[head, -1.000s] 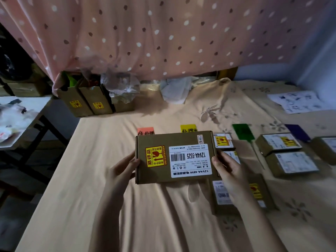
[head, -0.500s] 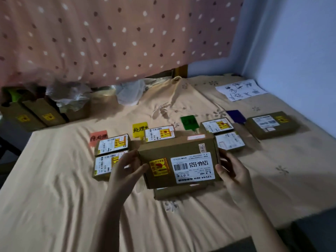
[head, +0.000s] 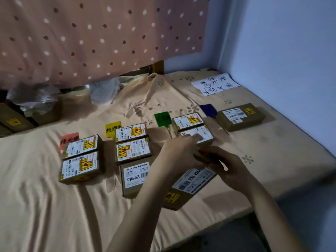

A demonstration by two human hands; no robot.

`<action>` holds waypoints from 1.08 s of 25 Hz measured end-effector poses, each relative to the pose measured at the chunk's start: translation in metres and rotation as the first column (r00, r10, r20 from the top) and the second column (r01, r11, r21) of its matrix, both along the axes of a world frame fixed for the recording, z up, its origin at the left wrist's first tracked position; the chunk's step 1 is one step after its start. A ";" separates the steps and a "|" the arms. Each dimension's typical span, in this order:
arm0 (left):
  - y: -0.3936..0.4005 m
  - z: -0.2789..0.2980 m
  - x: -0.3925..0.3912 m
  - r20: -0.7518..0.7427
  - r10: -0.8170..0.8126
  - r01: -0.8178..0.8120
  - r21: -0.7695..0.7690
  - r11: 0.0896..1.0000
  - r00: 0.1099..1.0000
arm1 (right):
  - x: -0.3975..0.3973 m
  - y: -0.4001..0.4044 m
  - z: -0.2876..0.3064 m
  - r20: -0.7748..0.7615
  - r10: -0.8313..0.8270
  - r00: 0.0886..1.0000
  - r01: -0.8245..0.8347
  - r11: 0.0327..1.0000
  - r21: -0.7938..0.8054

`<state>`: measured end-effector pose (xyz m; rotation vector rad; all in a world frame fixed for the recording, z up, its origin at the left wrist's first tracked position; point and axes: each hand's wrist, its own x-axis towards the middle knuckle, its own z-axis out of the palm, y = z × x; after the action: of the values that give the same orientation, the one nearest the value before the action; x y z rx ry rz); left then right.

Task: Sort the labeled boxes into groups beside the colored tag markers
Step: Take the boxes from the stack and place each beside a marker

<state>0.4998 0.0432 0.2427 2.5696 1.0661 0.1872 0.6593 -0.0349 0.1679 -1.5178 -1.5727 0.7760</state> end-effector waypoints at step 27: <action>0.029 -0.101 0.170 0.079 0.774 -0.009 -0.994 0.108 0.629 | 0.216 -0.034 -0.039 -0.254 -0.893 0.372 0.707 0.450 -0.545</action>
<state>0.6700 0.0717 0.1412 0.8142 1.0889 0.3433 0.8757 -0.0689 0.1291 -1.8638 -0.1131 0.7586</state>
